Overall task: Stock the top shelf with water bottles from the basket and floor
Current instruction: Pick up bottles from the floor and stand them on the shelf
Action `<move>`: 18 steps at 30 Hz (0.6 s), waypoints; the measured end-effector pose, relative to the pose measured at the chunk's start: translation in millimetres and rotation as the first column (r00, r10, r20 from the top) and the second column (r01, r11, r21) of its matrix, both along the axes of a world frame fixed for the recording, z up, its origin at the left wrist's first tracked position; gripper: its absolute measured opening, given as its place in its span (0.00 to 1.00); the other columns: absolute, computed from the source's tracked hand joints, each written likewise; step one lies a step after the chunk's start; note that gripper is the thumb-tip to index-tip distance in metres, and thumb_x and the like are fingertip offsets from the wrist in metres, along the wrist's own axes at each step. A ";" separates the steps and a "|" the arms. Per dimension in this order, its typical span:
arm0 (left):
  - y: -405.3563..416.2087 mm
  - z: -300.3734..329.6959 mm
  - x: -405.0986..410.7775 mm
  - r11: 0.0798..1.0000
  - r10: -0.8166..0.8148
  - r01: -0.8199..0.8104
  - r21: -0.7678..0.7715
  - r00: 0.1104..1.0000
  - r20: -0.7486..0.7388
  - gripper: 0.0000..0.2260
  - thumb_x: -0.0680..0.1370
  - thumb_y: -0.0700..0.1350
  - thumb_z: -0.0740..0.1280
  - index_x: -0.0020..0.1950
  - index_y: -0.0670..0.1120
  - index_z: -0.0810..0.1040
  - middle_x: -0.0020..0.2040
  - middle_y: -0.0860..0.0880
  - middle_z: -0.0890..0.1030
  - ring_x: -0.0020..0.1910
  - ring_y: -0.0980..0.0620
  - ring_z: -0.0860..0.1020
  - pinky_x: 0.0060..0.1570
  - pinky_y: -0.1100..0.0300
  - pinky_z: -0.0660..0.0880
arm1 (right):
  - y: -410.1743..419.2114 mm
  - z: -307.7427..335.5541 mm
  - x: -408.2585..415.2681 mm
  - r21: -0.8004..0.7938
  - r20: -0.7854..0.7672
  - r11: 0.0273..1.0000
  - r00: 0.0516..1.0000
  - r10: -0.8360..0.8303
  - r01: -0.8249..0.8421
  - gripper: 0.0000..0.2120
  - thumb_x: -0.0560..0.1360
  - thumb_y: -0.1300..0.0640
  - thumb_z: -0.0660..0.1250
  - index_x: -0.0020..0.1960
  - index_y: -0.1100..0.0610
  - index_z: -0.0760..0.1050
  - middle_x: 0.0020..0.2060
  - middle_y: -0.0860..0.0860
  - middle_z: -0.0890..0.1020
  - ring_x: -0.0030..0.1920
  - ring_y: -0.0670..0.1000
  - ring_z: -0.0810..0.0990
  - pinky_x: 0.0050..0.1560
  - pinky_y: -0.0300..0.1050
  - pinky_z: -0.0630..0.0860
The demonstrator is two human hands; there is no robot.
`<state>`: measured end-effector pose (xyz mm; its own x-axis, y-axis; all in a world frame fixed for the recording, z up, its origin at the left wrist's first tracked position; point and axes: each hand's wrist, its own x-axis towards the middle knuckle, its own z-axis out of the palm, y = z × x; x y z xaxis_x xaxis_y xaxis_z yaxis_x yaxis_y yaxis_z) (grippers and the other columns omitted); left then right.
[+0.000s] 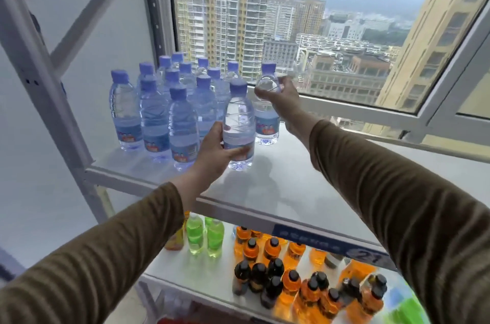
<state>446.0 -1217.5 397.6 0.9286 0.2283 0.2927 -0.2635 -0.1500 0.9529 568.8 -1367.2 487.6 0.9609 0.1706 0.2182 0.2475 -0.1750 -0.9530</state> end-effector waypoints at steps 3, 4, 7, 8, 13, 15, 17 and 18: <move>-13.4 -1.0 24.8 0.998 0.067 -0.068 -0.016 0.998 -0.011 0.21 0.69 0.35 0.79 0.56 0.48 0.74 0.51 0.52 0.83 0.46 0.61 0.82 0.46 0.66 0.78 | -0.1 -3.7 32.3 -0.001 -0.025 0.997 0.997 0.075 -0.075 0.29 0.75 0.54 0.79 0.68 0.56 0.67 0.57 0.54 0.80 0.54 0.54 0.81 0.54 0.47 0.78; -16.2 -1.2 32.8 0.996 0.086 -0.086 -0.014 0.996 -0.018 0.23 0.69 0.36 0.79 0.58 0.47 0.74 0.52 0.51 0.84 0.47 0.60 0.82 0.47 0.66 0.79 | 1.4 -4.4 39.6 -0.011 -0.028 0.996 0.995 0.091 -0.091 0.28 0.76 0.56 0.78 0.68 0.57 0.66 0.56 0.52 0.79 0.51 0.50 0.80 0.52 0.45 0.75; -20.8 -1.4 57.8 0.990 0.141 -0.141 0.006 0.990 -0.030 0.23 0.69 0.38 0.80 0.59 0.47 0.75 0.53 0.51 0.84 0.48 0.57 0.82 0.45 0.67 0.78 | 9.4 -10.2 64.6 -0.028 -0.053 0.992 0.992 0.119 -0.120 0.30 0.77 0.57 0.77 0.72 0.60 0.65 0.59 0.53 0.77 0.54 0.53 0.78 0.55 0.47 0.72; -21.8 -2.2 65.6 0.986 0.165 -0.164 0.023 0.986 -0.034 0.23 0.69 0.38 0.80 0.59 0.47 0.75 0.53 0.51 0.83 0.47 0.57 0.82 0.44 0.69 0.77 | 12.6 -11.8 71.8 -0.032 -0.056 0.991 0.991 0.125 -0.127 0.30 0.77 0.57 0.77 0.72 0.60 0.66 0.58 0.54 0.78 0.55 0.54 0.78 0.55 0.48 0.74; -24.1 -4.9 97.1 0.968 0.245 -0.242 0.060 0.968 -0.047 0.23 0.68 0.40 0.81 0.58 0.47 0.75 0.53 0.50 0.83 0.49 0.53 0.81 0.41 0.70 0.76 | 23.5 -18.9 105.5 -0.003 -0.078 0.988 0.985 0.153 -0.154 0.27 0.77 0.59 0.76 0.70 0.60 0.67 0.54 0.54 0.79 0.50 0.52 0.79 0.55 0.49 0.75; -25.1 -4.9 104.6 0.968 0.245 -0.242 0.060 0.968 -0.056 0.23 0.70 0.39 0.80 0.59 0.48 0.74 0.51 0.53 0.82 0.48 0.56 0.80 0.39 0.72 0.74 | 25.3 -20.1 115.9 -0.015 -0.079 0.987 0.984 0.159 -0.161 0.25 0.76 0.59 0.76 0.67 0.59 0.67 0.51 0.52 0.80 0.51 0.52 0.79 0.55 0.49 0.75; -24.4 -6.0 111.0 0.969 0.247 -0.245 0.033 0.967 -0.069 0.24 0.70 0.39 0.79 0.62 0.47 0.73 0.53 0.52 0.82 0.49 0.56 0.80 0.37 0.74 0.74 | 27.8 -21.8 125.2 -0.033 -0.086 0.985 0.982 0.169 -0.172 0.23 0.76 0.59 0.77 0.64 0.57 0.67 0.48 0.49 0.79 0.49 0.51 0.79 0.54 0.48 0.76; -23.6 -6.4 113.9 0.968 0.251 -0.250 0.033 0.965 -0.075 0.25 0.70 0.39 0.79 0.63 0.46 0.73 0.54 0.52 0.82 0.50 0.56 0.80 0.37 0.75 0.74 | 28.4 -22.6 128.2 -0.035 -0.087 0.983 0.981 0.175 -0.179 0.23 0.76 0.59 0.77 0.63 0.56 0.67 0.47 0.48 0.79 0.48 0.49 0.79 0.54 0.47 0.76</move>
